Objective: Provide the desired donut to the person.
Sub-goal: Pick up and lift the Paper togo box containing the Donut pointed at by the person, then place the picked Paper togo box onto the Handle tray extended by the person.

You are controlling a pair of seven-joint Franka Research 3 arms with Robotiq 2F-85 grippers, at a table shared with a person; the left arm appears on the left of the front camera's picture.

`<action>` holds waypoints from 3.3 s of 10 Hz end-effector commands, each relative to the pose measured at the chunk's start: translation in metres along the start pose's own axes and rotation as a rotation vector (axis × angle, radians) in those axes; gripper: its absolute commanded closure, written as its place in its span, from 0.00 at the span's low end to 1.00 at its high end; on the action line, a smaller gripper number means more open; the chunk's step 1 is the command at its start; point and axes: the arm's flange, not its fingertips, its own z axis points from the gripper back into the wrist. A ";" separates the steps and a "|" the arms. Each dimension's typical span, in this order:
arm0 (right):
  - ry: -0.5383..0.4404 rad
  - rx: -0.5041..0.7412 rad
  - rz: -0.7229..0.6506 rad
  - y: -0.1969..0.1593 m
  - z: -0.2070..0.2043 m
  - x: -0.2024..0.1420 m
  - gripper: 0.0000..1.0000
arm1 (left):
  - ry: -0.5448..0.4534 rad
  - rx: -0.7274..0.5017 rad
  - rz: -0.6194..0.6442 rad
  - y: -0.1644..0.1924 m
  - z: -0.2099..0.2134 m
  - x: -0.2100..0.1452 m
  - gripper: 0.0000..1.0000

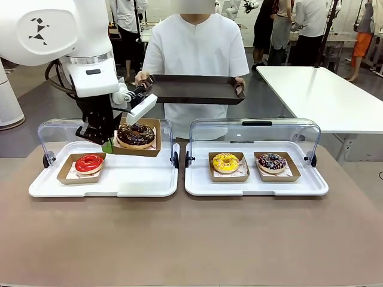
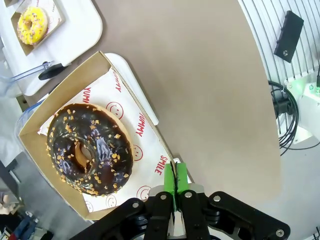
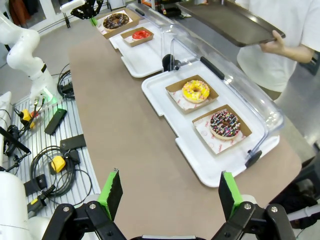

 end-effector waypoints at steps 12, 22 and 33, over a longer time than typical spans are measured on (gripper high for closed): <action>-0.021 0.004 0.012 -0.001 0.000 0.000 0.00 | 0.002 0.007 -0.007 0.000 0.000 0.000 1.00; -0.021 0.004 0.012 -0.001 0.000 0.000 0.00 | 0.002 0.082 0.002 0.020 0.073 0.007 0.99; -0.021 0.004 0.012 -0.001 0.000 0.000 0.00 | -0.042 -0.055 -0.049 0.216 0.079 -0.105 0.99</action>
